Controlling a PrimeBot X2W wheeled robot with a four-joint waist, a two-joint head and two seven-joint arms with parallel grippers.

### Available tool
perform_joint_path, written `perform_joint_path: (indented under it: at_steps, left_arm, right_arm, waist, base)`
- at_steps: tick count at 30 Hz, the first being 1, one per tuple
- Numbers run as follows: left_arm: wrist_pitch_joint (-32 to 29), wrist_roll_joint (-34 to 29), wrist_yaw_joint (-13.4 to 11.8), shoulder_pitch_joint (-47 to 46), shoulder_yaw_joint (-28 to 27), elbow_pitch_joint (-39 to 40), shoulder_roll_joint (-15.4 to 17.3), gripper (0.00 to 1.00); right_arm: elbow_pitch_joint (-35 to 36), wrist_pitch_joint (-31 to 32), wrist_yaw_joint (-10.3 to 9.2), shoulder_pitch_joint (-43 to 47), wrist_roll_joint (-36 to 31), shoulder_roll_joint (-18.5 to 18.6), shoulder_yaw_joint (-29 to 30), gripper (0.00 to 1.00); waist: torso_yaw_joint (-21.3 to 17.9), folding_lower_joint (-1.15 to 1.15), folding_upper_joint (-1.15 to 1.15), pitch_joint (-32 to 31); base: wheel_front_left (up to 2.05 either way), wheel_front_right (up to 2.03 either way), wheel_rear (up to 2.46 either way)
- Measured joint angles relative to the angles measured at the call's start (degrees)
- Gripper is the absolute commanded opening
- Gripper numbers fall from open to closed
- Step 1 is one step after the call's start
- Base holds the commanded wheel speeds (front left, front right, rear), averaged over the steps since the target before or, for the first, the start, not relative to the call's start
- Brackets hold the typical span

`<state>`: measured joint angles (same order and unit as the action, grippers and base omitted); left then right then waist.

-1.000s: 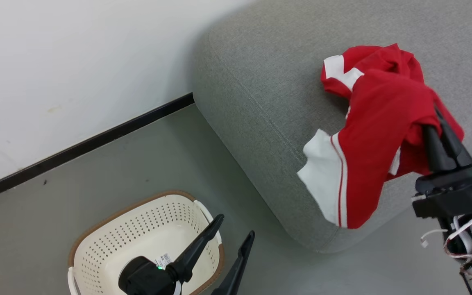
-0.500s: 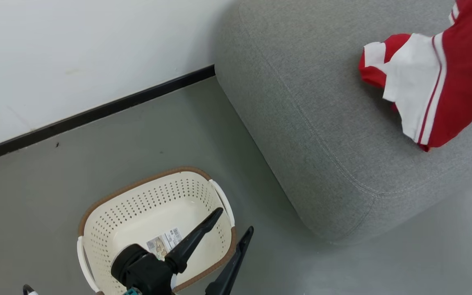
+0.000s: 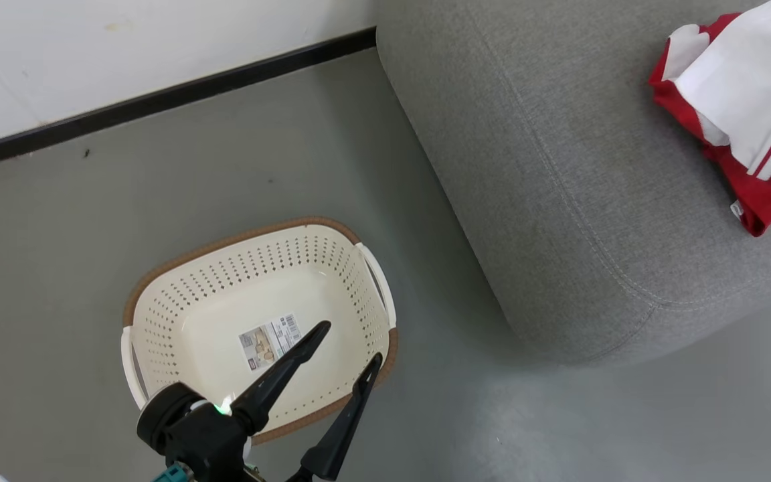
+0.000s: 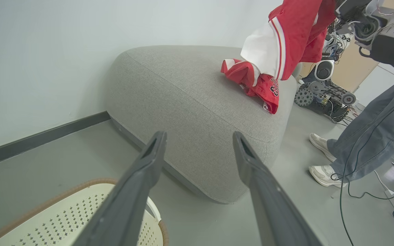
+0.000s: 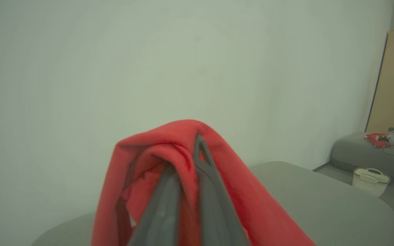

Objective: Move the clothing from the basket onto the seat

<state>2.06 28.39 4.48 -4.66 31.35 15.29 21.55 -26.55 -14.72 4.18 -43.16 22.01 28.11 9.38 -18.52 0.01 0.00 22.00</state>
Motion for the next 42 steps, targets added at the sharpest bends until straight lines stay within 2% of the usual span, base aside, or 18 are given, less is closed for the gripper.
perform_joint_path:
  at_steps: [12, 22, 27, 31, 33, 34, 35, 36, 42]
  left_arm:
    - [-3.08, -0.25, -0.52, -1.27, -2.1, 3.69, 2.97, 1.0]
    - [-4.49, -0.26, -1.46, -2.42, -3.26, 4.61, 3.71, 1.0]
    - [-4.49, -0.25, -1.46, -2.42, -3.36, 4.6, 3.69, 1.0]
    - [-4.57, -0.25, -1.51, -2.5, -3.54, 4.59, 3.67, 1.0]
    - [-4.56, -0.25, -1.54, -2.52, -3.72, 4.41, 3.66, 1.0]
    - [-4.56, -0.24, -1.54, -2.53, -3.74, 4.22, 3.64, 1.0]
    - [-4.56, -0.24, -1.54, -2.54, -3.72, 4.07, 3.57, 1.0]
    - [-4.48, -0.23, -1.54, -2.54, -3.76, 3.94, 3.52, 1.0]
    - [-4.01, -0.14, -2.02, -2.54, -3.93, 2.68, 2.88, 1.0]
  right_arm:
    - [-7.78, 0.01, -0.2, -3.36, 0.65, -5.09, -1.76, 0.0]
    - [-12.32, 0.0, -0.15, -6.8, 0.64, -5.64, -0.54, 0.0]
    - [-14.46, 0.0, -0.14, -7.03, 0.05, -7.39, -1.44, 0.0]
    - [-15.6, 0.0, 0.04, -7.39, -0.7, -7.31, -1.62, 0.01]
    - [-15.85, 0.01, 0.23, -7.68, -1.09, -7.44, -1.99, 0.29]
    - [-15.96, 0.0, 0.36, -7.87, -1.27, -7.43, -2.05, 0.47]
    - [-15.95, 0.0, 0.37, -7.96, -1.6, -7.35, -2.1, 0.81]
    - [-15.94, 0.0, 0.37, -7.98, -1.99, -7.33, -2.14, 1.0]
    - [-15.49, 0.01, 0.88, -7.83, -4.1, -6.31, -2.35, 1.0]
  waist:
    - [0.3, 0.01, 0.01, 8.27]
    - [0.05, 0.01, 0.01, 13.07]
    - [-0.1, 0.01, 0.01, 13.95]
    - [-0.22, 0.0, 0.01, 14.05]
    - [-0.3, 0.0, 0.01, 13.83]
    - [-0.33, 0.0, 0.0, 13.67]
    - [-0.36, 0.0, 0.01, 13.49]
    - [-0.41, 0.0, 0.0, 13.28]
    - [-0.75, -0.01, 0.0, 11.68]
  base:
    - [0.0, 0.0, 0.0]
    - [0.0, 0.0, 0.0]
    - [0.0, 0.0, 0.0]
    - [0.0, 0.0, 0.0]
    - [0.0, 0.0, 0.0]
    - [0.0, 0.0, 0.0]
    - [0.0, 0.0, 0.0]
    - [0.0, 0.0, 0.0]
    - [0.0, 0.0, 0.0]
